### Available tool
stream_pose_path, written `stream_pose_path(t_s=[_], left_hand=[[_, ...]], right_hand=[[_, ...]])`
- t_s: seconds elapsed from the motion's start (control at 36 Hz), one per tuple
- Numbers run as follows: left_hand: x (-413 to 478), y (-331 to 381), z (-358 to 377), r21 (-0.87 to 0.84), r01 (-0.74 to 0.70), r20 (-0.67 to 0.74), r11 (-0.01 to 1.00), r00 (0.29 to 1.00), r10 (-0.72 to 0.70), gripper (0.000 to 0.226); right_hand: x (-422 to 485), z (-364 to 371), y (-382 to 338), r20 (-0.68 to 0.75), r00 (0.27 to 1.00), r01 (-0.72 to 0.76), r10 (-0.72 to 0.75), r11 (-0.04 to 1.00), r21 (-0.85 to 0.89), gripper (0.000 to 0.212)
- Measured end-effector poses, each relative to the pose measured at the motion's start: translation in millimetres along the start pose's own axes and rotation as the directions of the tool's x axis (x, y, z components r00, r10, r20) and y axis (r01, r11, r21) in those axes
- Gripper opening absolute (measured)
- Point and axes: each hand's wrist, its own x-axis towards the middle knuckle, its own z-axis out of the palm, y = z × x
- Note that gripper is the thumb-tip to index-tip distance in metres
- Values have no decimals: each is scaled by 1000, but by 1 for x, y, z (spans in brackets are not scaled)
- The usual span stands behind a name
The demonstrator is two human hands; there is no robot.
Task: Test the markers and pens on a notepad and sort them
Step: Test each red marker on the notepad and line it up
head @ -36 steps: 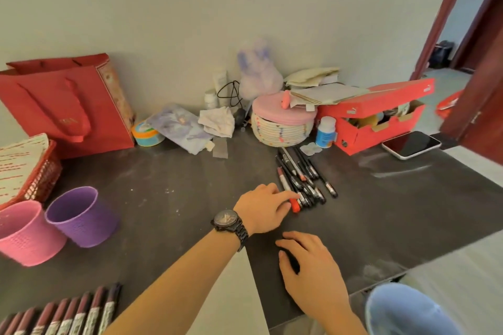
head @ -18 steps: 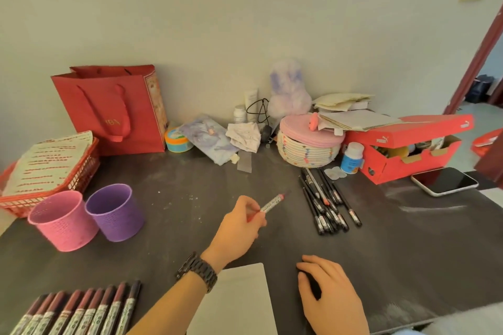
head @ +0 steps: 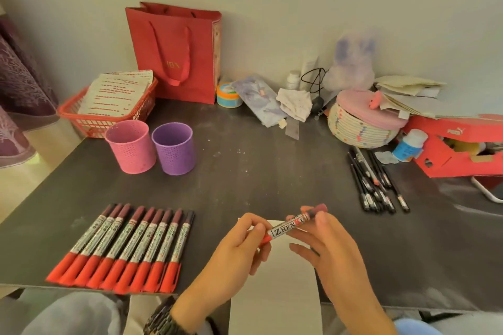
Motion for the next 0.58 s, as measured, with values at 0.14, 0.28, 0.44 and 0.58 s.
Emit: stream_pose_path(t_s=[0.14,0.28,0.44,0.58], left_hand=[[-11,-4,6,356,86,-161,931,987,-29,40],[-22,-7,13,679,91,-291,729,944,154,55],[-30,-11,27,823,2,-278,568,873,400,42],[-36,-12,35,837,-42,-237,545,871,431,44]], right_hand=[[-3,32,7,-108,993,61,-40,979,193,21],[-10,50,16,-106,993,22,55,786,618,27],[-14,54,25,-128,952,-72,278,610,789,47],[-17,44,22,-165,954,-55,251,687,724,53]])
